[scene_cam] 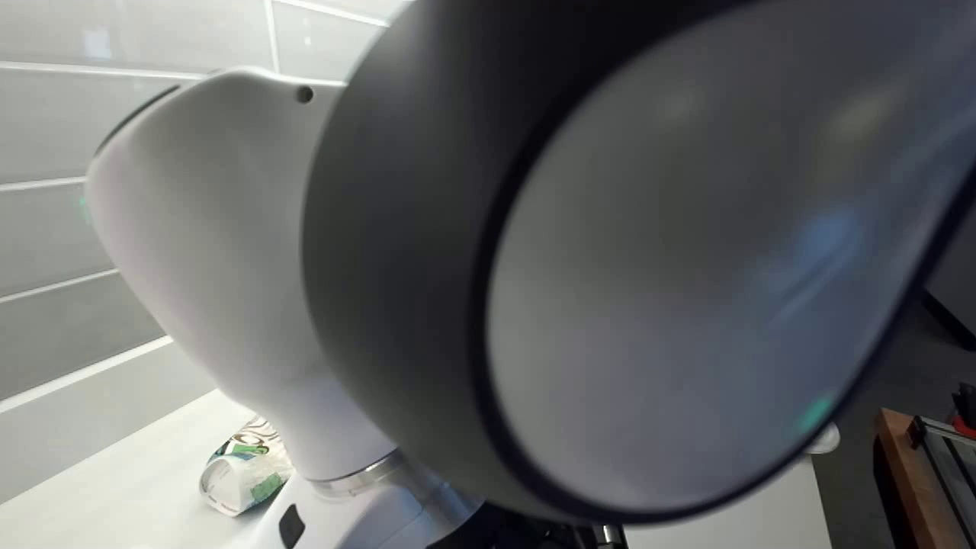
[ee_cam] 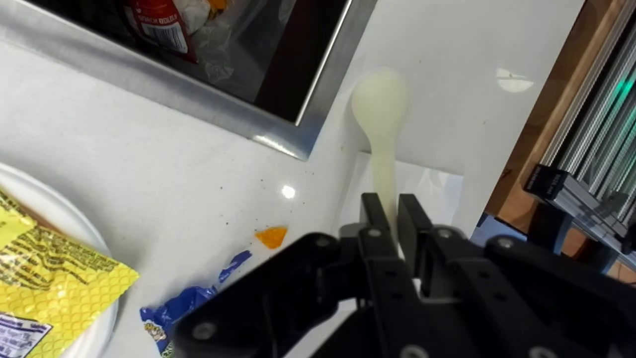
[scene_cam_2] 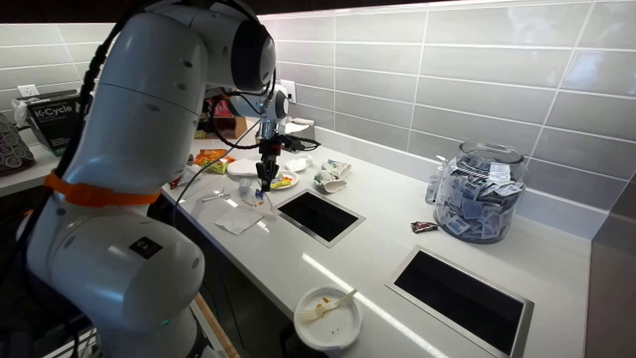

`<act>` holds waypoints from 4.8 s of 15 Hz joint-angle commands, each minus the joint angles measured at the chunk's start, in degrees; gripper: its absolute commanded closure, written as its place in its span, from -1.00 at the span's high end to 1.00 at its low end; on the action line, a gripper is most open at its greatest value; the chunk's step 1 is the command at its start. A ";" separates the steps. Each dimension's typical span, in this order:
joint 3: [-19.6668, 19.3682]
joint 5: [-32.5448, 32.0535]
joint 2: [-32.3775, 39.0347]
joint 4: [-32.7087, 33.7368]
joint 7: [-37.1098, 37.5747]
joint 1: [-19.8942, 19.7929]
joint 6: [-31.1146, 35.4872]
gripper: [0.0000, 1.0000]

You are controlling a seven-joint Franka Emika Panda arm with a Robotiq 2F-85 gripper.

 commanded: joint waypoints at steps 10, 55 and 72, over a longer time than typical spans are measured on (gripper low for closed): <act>-0.04 4.25 -2.10 -2.14 -1.24 -1.58 -2.29 -0.94; -8.03 -21.24 -31.31 -48.21 32.92 -8.26 27.66 -0.94; -9.85 -10.88 -34.43 -51.06 32.65 -10.47 30.20 1.00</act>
